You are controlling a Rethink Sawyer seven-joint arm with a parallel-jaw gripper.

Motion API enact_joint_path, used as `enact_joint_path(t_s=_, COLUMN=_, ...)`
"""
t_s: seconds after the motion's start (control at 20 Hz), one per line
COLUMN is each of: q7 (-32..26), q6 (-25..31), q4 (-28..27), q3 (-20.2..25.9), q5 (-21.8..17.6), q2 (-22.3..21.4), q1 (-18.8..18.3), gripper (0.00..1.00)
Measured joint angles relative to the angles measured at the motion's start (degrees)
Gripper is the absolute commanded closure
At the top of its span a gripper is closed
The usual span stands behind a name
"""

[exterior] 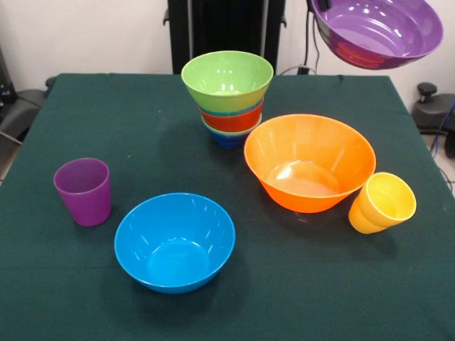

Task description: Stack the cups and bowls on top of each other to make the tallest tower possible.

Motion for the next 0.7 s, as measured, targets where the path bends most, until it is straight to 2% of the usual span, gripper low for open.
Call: enact_joint_path(t_s=0.7, q7=0.0, q6=0.05, q4=0.07, q3=6.56, q5=-2.03, q2=-0.01, q1=-7.28, gripper=1.0)
